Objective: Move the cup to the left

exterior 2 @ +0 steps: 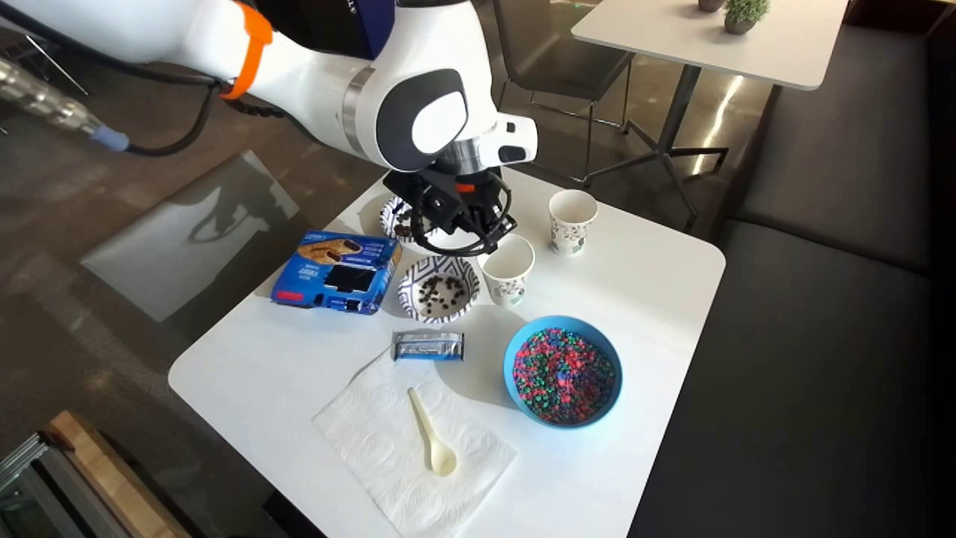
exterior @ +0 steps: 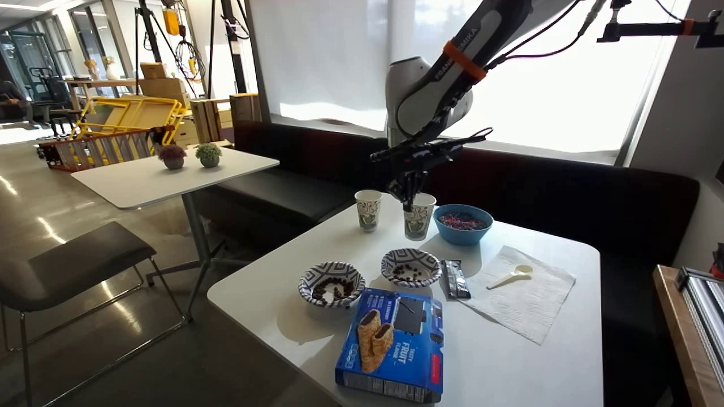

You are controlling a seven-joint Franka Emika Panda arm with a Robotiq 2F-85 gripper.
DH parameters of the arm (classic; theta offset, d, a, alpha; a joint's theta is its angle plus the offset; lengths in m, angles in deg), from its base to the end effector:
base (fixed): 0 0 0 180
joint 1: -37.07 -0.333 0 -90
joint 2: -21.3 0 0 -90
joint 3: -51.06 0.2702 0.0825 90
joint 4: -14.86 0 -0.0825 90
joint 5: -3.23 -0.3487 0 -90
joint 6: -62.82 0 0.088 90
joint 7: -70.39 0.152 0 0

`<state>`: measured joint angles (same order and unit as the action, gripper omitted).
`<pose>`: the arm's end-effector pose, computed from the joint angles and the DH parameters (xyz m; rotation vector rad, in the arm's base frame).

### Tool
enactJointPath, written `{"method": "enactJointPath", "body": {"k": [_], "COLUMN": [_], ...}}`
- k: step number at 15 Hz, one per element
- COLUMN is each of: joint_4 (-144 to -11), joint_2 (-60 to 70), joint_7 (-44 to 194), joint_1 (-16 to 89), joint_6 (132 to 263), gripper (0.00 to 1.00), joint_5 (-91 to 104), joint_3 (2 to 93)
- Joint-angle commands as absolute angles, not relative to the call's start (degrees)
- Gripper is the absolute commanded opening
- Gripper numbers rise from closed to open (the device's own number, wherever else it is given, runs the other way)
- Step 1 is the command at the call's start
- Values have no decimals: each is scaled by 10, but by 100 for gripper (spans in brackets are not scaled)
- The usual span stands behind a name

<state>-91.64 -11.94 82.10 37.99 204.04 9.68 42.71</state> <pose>0.5902 -0.0995 0.1551 2.9666 -0.3796 0.0483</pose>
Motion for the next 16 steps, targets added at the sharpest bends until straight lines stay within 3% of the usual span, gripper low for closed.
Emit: {"method": "enactJointPath", "body": {"k": [1, 15, 16], "joint_4": [-893, -750, -791], "joint_2": [-128, -206, -181], "joint_7": [786, 669, 690], "joint_1": [368, 343, 343], "joint_6": [2031, 2012, 2037], "gripper": [1, 1, 1], "joint_5": [129, 174, 170], "joint_3": [429, 467, 460]}}
